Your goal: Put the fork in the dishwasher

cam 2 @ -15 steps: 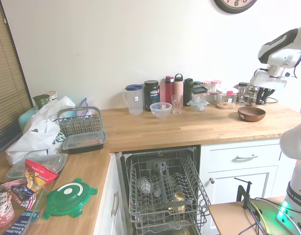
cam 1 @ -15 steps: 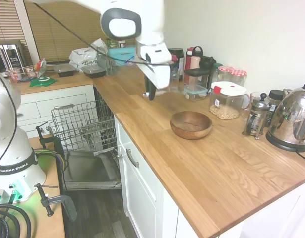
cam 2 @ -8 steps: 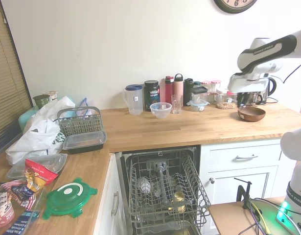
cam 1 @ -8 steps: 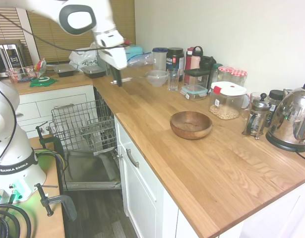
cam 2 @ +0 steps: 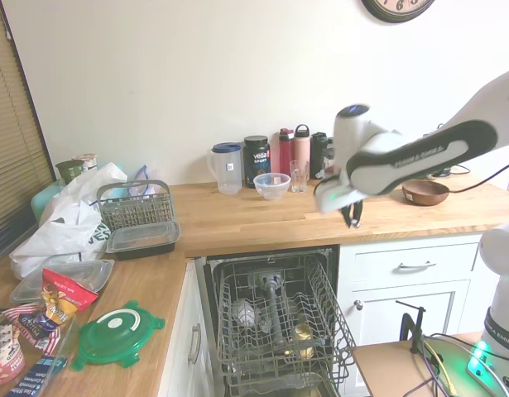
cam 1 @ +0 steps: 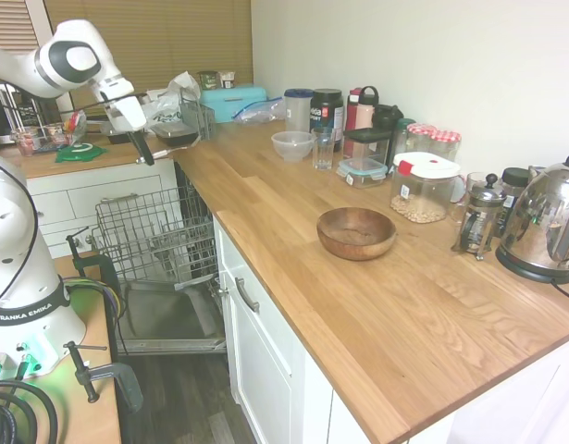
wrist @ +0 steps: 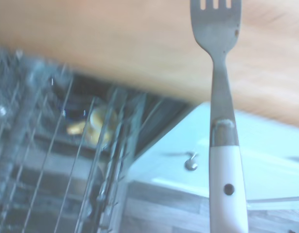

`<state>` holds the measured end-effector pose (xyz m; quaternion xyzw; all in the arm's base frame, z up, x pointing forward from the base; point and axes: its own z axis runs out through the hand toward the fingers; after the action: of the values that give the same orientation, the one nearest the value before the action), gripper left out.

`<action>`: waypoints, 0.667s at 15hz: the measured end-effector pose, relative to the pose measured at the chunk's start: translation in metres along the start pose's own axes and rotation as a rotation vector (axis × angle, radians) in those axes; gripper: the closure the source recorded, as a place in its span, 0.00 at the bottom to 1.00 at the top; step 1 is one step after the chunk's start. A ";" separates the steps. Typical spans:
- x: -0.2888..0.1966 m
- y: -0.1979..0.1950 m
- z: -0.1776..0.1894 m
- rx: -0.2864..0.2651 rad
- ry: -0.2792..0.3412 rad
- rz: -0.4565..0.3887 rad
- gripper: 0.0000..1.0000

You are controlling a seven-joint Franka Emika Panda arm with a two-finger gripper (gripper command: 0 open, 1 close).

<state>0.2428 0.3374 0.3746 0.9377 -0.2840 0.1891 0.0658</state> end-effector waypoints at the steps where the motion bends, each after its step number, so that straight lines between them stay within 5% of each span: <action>1: -0.020 -0.011 0.016 -0.024 0.017 -0.021 1.00; 6: -0.085 -0.041 0.052 -0.100 0.081 -0.085 1.00; 10: -0.098 -0.026 0.085 -0.224 -0.013 -0.115 1.00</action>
<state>0.2089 0.3890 0.2578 0.9405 -0.2494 0.1458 0.1791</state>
